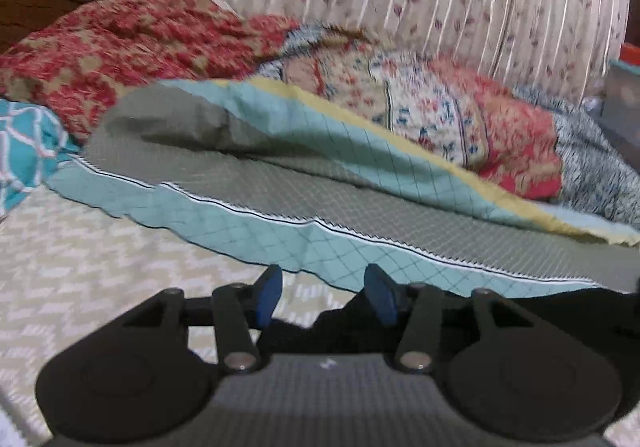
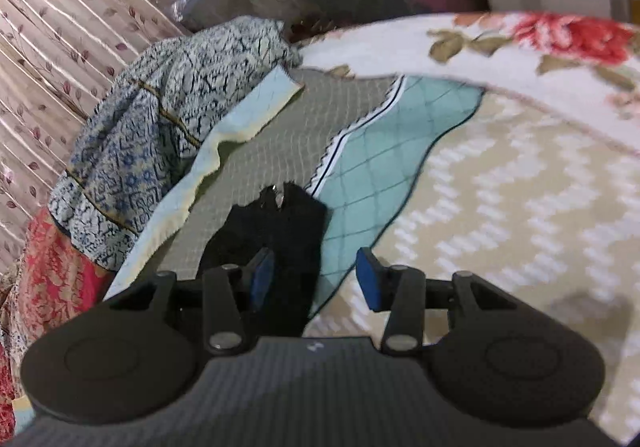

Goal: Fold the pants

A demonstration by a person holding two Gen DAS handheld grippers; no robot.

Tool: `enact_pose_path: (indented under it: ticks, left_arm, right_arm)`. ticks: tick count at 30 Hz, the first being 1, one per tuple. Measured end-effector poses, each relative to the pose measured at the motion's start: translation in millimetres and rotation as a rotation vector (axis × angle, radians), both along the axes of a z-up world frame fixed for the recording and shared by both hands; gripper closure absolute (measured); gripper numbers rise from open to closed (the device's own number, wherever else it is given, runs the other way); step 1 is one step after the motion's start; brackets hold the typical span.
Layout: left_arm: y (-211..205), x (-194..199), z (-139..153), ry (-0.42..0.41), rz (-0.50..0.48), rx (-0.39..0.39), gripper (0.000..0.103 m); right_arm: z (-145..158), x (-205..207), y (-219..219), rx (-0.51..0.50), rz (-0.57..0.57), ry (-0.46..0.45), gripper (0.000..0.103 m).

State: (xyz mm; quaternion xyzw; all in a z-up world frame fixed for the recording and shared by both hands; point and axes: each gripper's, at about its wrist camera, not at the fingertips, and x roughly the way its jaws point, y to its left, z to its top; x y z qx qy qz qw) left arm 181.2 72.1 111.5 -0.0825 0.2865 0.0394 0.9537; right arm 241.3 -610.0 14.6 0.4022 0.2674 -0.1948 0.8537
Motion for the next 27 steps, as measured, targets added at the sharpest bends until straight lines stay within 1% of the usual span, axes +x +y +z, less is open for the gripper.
enact_pose_path:
  ticks: [1, 2, 3, 4, 5, 6, 8, 9, 10, 11, 12, 13, 14, 15, 16, 17, 18, 20, 22, 24, 25, 27]
  left_arm:
    - [3, -10, 2, -0.005, 0.002, 0.000, 0.056]
    - [5, -17, 3, -0.005, 0.001, 0.005, 0.056]
    - [6, -22, 3, -0.001, 0.002, 0.018, 0.056]
    - [7, -26, 1, 0.010, 0.008, 0.040, 0.056]
    - [9, -27, -3, 0.026, 0.017, 0.061, 0.056]
    - [11, -28, -6, 0.043, 0.029, 0.071, 0.056]
    - [20, -27, -13, 0.079, 0.062, 0.064, 0.056]
    - [25, -27, -16, 0.094, 0.077, 0.054, 0.056]
    - [29, -28, -19, 0.109, 0.086, 0.043, 0.056]
    - [31, -25, -22, 0.126, 0.094, 0.035, 0.056]
    - [32, -24, -25, 0.138, 0.101, 0.031, 0.056]
    - [34, -25, -28, 0.146, 0.106, 0.026, 0.056]
    - [36, -22, -29, 0.153, 0.108, 0.017, 0.056]
    - [39, -21, -31, 0.155, 0.111, 0.006, 0.055]
    - [43, -19, -30, 0.158, 0.117, -0.007, 0.053]
    - [48, -18, -29, 0.156, 0.126, -0.024, 0.046]
    - [54, -18, -27, 0.149, 0.133, -0.041, 0.042]
    - [66, -13, -24, 0.129, 0.137, -0.059, 0.042]
    - [78, -5, -25, 0.116, 0.148, -0.043, 0.042]
    - [87, 8, -32, 0.138, 0.144, -0.041, 0.043]
    - [91, 14, -35, 0.152, 0.127, -0.059, 0.043]
    - [93, 23, -44, 0.163, 0.074, -0.126, 0.043]
  right_arm:
    - [-5, 8, 3, 0.007, 0.002, 0.004, 0.057]
    - [-10, 14, 5, 0.011, 0.006, 0.014, 0.062]
    - [-14, 21, 9, 0.007, 0.015, 0.034, 0.069]
    - [-15, 26, 12, -0.006, 0.020, 0.059, 0.095]
    - [-13, 25, 14, -0.025, 0.010, 0.064, 0.096]
    - [-6, 19, 16, -0.058, -0.014, 0.043, 0.096]
    - [14, -4, 11, -0.141, -0.097, -0.034, 0.096]
    - [20, -13, 4, -0.159, -0.138, -0.034, 0.096]
    - [21, -19, -3, -0.175, -0.172, -0.003, 0.096]
    - [19, -21, -9, -0.180, -0.181, 0.048, 0.095]
    - [13, -21, -15, -0.164, -0.170, 0.121, 0.095]
    - [7, -22, -20, -0.125, -0.152, 0.166, 0.089]
    - [3, -26, -24, -0.082, -0.142, 0.179, 0.084]
    - [5, -33, -25, -0.063, -0.153, 0.162, 0.083]
    - [11, -45, -22, -0.062, -0.186, 0.136, 0.072]
    - [18, -55, -17, -0.078, -0.209, 0.114, 0.055]
    - [24, -64, -11, -0.097, -0.208, 0.096, 0.052]
    - [34, -79, 7, -0.104, -0.149, 0.048, 0.053]
    - [43, -100, 30, -0.070, -0.037, -0.024, 0.053]
    - [49, -110, 52, -0.032, 0.101, -0.080, 0.053]
    - [51, -117, 69, -0.017, 0.199, -0.104, 0.053]
    - [56, -122, 106, -0.020, 0.380, -0.139, 0.053]
